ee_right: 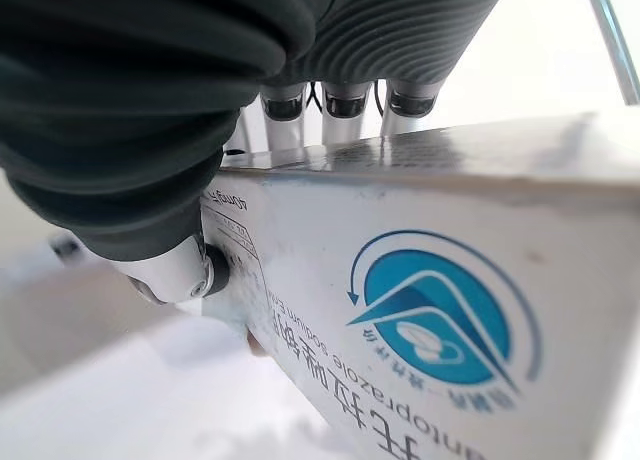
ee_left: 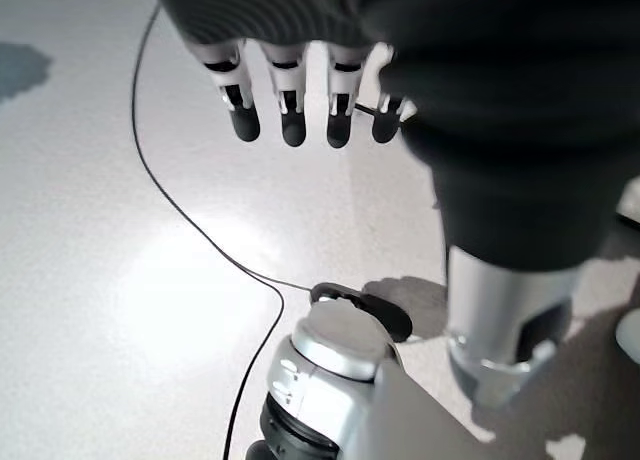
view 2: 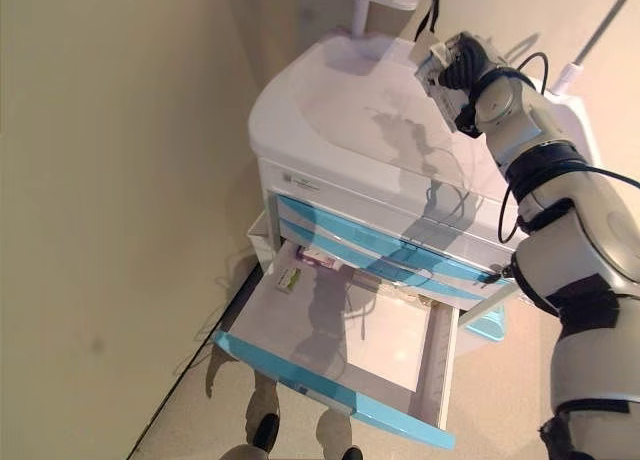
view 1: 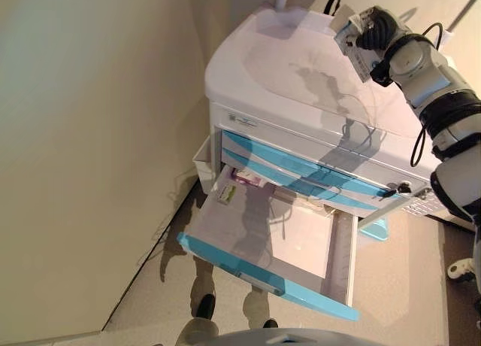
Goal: Open the drawer and pick up the medicine
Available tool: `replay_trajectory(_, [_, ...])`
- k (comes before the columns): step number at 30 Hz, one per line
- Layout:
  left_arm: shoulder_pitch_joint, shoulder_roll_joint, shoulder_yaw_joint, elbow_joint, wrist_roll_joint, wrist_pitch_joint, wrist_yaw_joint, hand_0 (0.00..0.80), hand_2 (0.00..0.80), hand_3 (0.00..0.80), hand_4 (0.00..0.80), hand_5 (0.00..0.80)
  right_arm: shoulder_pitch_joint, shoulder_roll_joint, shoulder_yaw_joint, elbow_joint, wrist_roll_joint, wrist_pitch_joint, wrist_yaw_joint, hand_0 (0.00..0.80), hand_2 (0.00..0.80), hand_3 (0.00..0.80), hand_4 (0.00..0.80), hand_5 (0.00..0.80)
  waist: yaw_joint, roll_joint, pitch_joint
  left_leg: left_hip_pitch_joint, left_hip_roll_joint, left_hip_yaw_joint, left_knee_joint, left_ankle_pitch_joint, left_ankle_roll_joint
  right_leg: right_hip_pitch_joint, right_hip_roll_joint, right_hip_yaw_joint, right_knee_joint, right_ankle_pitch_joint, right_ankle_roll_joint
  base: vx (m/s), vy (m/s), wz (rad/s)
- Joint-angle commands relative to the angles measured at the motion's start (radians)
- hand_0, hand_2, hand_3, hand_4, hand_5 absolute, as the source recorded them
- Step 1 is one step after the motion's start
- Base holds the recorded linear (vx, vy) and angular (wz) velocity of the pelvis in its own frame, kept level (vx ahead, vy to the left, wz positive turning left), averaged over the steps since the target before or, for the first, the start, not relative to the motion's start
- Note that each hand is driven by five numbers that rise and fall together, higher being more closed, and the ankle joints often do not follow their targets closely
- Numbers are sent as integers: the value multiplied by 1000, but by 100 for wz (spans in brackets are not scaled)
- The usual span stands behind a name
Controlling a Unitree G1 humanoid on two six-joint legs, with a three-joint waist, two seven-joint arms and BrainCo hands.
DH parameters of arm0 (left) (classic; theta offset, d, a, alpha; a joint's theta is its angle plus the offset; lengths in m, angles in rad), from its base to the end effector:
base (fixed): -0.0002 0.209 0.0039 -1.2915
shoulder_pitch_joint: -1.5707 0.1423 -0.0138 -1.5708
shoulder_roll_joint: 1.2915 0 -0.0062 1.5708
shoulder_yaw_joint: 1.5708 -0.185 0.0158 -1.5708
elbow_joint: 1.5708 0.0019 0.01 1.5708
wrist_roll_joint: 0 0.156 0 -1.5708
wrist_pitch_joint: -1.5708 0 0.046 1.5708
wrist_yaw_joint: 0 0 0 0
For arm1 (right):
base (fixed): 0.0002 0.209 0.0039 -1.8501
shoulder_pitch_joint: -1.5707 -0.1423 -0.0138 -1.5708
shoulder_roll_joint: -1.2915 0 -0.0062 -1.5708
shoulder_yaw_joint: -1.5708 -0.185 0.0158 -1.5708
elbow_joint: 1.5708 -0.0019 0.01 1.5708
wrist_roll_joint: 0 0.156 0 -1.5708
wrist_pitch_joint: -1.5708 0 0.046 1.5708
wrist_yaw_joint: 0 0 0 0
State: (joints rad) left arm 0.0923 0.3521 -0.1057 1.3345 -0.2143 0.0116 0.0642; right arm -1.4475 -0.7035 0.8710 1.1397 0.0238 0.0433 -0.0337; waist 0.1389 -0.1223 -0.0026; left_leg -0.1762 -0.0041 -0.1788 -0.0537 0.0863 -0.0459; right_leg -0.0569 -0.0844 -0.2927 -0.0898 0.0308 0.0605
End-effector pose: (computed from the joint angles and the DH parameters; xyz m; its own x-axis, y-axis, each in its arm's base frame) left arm 0.0199 0.2761 -0.1276 0.1241 0.3764 -0.9181 -0.1080 0.9249 0.3645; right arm 0.3876 -0.2279 0.2867 0.9794 -0.0907 0.1806 0.2014 0.3654 -0.9088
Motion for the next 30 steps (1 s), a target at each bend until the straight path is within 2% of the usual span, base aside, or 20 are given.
replay_trajectory(1, [-56, 32, -21, 35, -22, -9, 19, 0, 0, 0, 0, 0, -87, -18, -1, 65, -51, -2, -46, 800, 800, 800, 800, 800, 0, -30, 18, 22, -37, 23, -6, -29, 4, -13, -20, -11, 78, -2, 61, 10, -3, 11])
replay_trajectory(2, [-59, 31, -24, 33, -22, -10, 19, 0, 0, 0, 0, 0, -77, -6, 9, 87, -94, -2, -36, 800, 800, 800, 800, 800, 6, -30, 21, 20, -39, 18, -7, -29, 4, -14, -20, -14, 75, -2, 61, 10, -6, 8])
replay_trajectory(9, [-63, 24, -33, 38, -13, -9, 17, 0, 0, 0, 0, 0, -51, 6, 1, 154, -144, 5, -25, 800, 800, 800, 800, 800, 16, -31, 25, 16, -43, 11, -6, -30, 4, -14, -18, -20, 69, -4, 61, 10, -5, 4])
replay_trajectory(10, [-65, 22, -36, 39, -11, -8, 16, 0, 0, 0, 0, 0, -46, 11, -1, 173, -161, 8, -28, 502, 502, 502, 502, 502, 18, -32, 26, 16, -43, 10, -7, -30, 5, -15, -18, -21, 68, -4, 62, 0, 0, 0])
replay_trajectory(11, [-65, 22, -36, 39, -11, -8, 16, 0, 0, 0, 0, 0, -46, 11, -1, 173, -161, 8, -28, 364, 364, 364, 364, 364, 18, -32, 26, 16, -43, 10, -7, -30, 5, -15, -18, -21, 68, -4, 62, 0, 0, 0])
replay_trajectory(12, [-67, 20, -38, 40, -10, -8, 16, 0, 0, 0, 0, 0, -41, 14, -13, 177, -159, 6, -37, 0, 0, 0, 0, 0, 20, -31, 27, 14, -44, 10, -9, -30, 4, -16, -18, -21, 66, -3, 62, 0, 0, 0])
replay_trajectory(30, [-64, 3, -28, 37, -8, -7, 13, 0, 0, 0, 0, 0, -34, -4, -33, 148, -142, -2, -29, 0, 0, 0, 0, 0, 7, -29, 28, 28, -38, 28, -14, -37, 6, -13, -16, -1, 64, -4, 61, 0, 0, 0])
